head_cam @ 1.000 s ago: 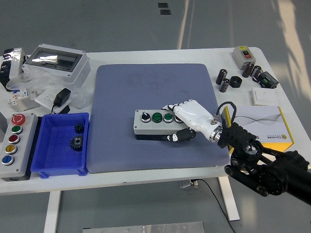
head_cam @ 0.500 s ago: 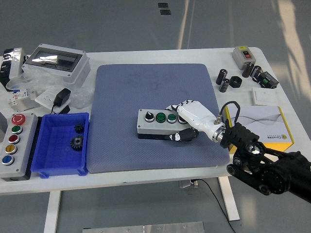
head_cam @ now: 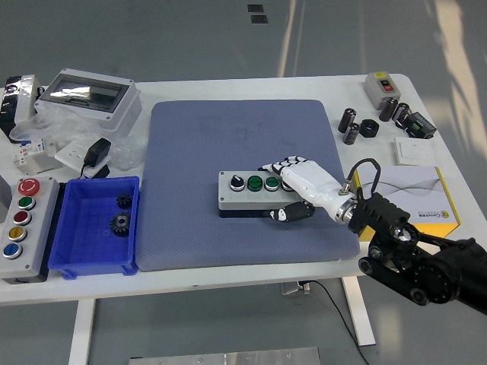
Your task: Pick up the button,place it on the desk,press the button,press the button
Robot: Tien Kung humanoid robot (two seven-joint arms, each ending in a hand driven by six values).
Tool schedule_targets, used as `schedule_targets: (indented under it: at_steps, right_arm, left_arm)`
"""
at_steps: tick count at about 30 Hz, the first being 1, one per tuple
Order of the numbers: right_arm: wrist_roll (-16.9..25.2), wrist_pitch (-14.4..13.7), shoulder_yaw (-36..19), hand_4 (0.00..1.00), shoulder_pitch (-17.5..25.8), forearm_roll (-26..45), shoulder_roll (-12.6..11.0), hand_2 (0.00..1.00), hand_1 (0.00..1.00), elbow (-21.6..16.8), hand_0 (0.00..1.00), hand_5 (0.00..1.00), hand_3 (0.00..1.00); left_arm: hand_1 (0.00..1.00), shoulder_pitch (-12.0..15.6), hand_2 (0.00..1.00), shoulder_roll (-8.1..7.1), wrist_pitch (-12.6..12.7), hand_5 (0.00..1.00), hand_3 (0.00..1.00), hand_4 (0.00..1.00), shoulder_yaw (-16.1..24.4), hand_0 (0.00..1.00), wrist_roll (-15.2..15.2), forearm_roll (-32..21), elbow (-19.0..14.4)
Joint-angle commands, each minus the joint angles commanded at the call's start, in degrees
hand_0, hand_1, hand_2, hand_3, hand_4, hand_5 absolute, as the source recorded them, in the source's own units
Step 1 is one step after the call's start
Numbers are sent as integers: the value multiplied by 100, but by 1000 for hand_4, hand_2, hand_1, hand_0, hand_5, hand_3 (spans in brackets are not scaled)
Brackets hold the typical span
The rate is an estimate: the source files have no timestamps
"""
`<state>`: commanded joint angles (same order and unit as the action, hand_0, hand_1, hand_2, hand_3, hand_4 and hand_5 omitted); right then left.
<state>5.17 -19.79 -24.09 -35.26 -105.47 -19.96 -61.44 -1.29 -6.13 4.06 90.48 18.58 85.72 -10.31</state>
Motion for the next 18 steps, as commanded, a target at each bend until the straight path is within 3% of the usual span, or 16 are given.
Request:
schedule_targets:
  at_steps: [18]
  right_arm:
    - [96, 366, -46, 481, -34, 833, -175, 826, 833, -289, 912, 52, 888]
  left_arm:
    - [589, 13, 539, 9, -2, 223, 592, 607, 6, 622, 1, 30, 0]
